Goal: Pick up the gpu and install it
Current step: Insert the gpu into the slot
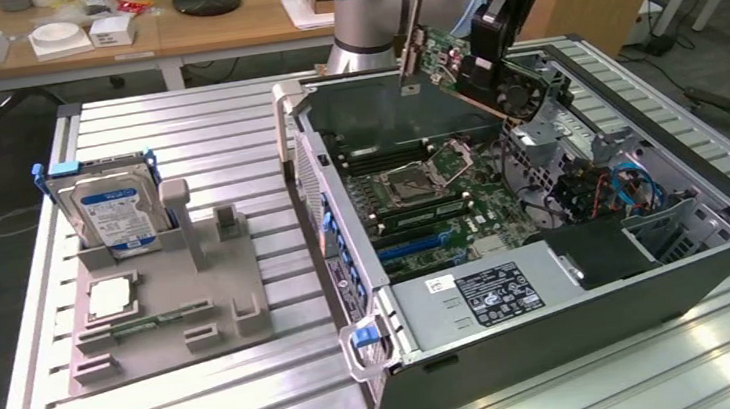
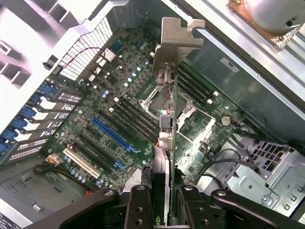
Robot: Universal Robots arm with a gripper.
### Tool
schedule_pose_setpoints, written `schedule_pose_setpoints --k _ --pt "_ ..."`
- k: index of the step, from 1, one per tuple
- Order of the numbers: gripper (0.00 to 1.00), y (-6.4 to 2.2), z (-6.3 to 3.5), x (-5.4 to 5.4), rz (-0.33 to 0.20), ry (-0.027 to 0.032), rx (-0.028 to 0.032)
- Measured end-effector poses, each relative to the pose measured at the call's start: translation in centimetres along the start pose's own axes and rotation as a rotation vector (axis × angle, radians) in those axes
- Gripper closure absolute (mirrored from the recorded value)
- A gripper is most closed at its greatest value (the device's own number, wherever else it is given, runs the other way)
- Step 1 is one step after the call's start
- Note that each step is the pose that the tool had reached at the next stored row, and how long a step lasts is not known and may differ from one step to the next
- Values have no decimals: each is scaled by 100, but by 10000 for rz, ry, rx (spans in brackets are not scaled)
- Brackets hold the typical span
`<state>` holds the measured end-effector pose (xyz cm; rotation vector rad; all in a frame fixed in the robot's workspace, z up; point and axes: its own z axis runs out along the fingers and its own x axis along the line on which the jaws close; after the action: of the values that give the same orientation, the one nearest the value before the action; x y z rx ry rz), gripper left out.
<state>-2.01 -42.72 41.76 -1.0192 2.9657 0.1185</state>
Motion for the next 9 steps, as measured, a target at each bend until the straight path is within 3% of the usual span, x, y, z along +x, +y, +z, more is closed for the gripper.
schedule_pose_setpoints --k 9 --pt "73 -2 0 2 -546 30 -26"
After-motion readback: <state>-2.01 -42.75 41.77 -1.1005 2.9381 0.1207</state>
